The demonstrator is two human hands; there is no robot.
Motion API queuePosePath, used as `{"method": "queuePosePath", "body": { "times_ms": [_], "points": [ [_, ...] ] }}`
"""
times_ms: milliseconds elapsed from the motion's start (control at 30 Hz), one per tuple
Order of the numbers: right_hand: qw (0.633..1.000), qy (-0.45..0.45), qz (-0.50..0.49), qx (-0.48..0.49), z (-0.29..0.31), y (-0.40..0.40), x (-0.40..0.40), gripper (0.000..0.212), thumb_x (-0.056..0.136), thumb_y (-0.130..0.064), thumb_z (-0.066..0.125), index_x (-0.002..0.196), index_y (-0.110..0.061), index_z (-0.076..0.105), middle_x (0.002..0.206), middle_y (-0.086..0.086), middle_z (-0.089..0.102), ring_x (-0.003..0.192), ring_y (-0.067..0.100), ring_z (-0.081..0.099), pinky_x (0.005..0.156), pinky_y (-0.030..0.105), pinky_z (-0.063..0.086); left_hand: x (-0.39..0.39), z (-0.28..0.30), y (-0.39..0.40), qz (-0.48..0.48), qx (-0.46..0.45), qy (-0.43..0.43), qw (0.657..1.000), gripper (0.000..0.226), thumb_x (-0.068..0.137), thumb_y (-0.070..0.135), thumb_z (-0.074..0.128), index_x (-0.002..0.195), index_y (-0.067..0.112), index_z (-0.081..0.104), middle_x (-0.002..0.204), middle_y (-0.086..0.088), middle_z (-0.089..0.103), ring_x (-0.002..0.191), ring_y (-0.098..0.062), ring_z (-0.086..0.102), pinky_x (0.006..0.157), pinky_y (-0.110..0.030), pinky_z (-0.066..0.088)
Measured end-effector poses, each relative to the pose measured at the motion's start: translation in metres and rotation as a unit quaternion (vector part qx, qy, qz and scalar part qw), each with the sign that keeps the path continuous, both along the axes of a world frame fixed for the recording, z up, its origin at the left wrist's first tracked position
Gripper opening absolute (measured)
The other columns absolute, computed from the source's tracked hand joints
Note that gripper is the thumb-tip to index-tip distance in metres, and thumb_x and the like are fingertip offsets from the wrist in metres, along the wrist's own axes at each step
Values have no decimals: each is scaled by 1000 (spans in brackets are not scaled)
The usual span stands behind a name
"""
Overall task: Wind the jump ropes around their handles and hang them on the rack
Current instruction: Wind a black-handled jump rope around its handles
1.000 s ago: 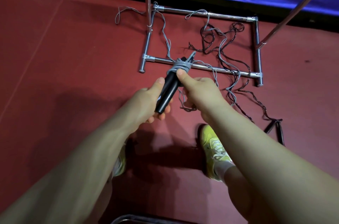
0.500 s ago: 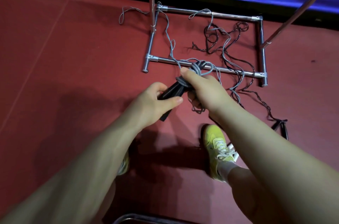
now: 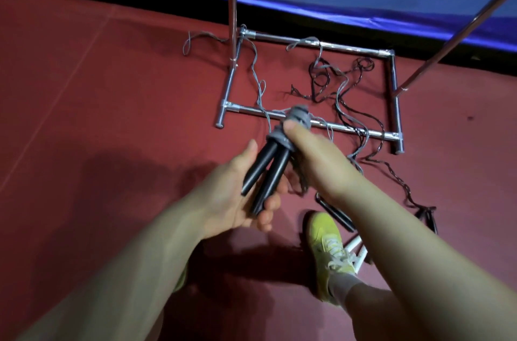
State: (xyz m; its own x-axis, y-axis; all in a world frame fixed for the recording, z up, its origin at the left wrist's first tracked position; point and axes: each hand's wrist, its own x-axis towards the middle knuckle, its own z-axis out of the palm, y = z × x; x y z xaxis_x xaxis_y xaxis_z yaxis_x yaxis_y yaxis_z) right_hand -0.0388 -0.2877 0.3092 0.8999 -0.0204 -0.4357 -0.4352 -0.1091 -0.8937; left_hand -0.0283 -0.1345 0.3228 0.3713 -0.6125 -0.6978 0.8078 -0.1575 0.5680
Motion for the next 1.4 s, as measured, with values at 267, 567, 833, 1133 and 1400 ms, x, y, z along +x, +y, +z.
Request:
{"method": "queuePosePath", "body": {
  "times_ms": [267,567,833,1133,1400],
  "points": [
    [987,83,63,-124,2,-3,-2,65,95,-58,30,62,-9,56,42,2,51,45,21,51,45,22,36,-3,-12,-7,25,170,-105,979,71,95,61,19,69,9,60,44,-2,53,35,-16,45,49,-23,37],
    [979,49,14,-199,-1,11,-3,65,97,-54,30,54,-11,53,34,-1,47,40,20,54,50,25,39,3,-19,-3,39,255,-210,943,64,93,61,30,65,13,60,44,3,55,41,-17,48,56,-28,42],
    [992,97,17,-76,0,14,-4,56,86,-68,43,70,-15,53,46,-3,39,42,15,33,44,22,28,3,-29,5,-24,299,-341,891,42,80,62,53,76,20,53,72,5,55,69,-20,50,69,-35,38],
    [997,19,-74,15,-6,12,-3,43,72,-60,44,52,-21,47,45,0,37,41,18,33,46,27,25,-3,-2,1,28,86,-84,992,53,69,63,50,87,17,69,75,-6,70,68,-22,67,78,-40,52],
    [984,-29,-57,167,-1,11,0,47,78,-54,35,62,-12,47,37,0,37,31,10,35,37,18,28,-9,9,1,79,-142,151,975,75,71,74,34,80,10,70,61,1,51,34,-6,37,39,-13,33]
  ]
}}
